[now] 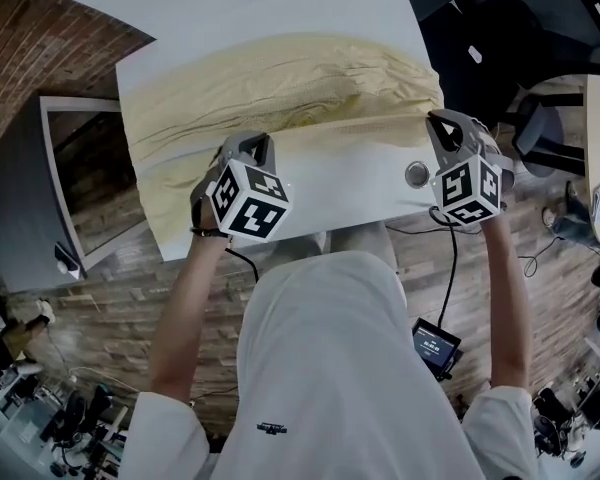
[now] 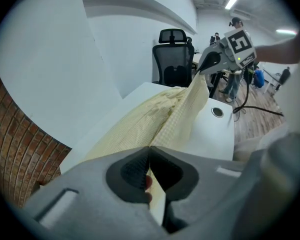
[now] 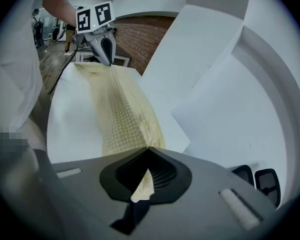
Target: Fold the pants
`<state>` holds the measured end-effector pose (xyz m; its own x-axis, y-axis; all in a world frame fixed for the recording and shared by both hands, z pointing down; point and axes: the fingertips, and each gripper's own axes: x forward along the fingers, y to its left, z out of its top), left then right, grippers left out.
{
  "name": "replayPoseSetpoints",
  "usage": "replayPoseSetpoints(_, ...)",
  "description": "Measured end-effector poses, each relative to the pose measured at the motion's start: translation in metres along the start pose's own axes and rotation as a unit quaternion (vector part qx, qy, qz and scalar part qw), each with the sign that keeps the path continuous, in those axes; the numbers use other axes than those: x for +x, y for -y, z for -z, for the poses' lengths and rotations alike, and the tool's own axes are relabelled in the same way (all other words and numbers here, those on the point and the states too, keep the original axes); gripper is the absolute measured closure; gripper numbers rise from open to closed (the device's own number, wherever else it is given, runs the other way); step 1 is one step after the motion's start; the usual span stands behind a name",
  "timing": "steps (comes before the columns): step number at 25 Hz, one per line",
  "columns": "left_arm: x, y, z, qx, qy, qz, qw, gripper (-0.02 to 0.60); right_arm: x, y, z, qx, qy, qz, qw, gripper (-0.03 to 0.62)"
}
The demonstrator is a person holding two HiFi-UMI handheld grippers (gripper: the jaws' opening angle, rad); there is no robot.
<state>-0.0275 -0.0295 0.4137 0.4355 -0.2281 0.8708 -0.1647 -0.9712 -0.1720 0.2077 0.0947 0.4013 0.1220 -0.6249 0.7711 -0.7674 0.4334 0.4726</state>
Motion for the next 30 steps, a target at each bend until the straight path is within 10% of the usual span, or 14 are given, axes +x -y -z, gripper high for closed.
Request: replayPoseSetpoints(30,0.171,-0.124,-0.079,0.021,-0.081,-0.039,0.9957,0.574,0.173,0.084,0.025,0.020,-0.047,-0.063,0.997,0.585)
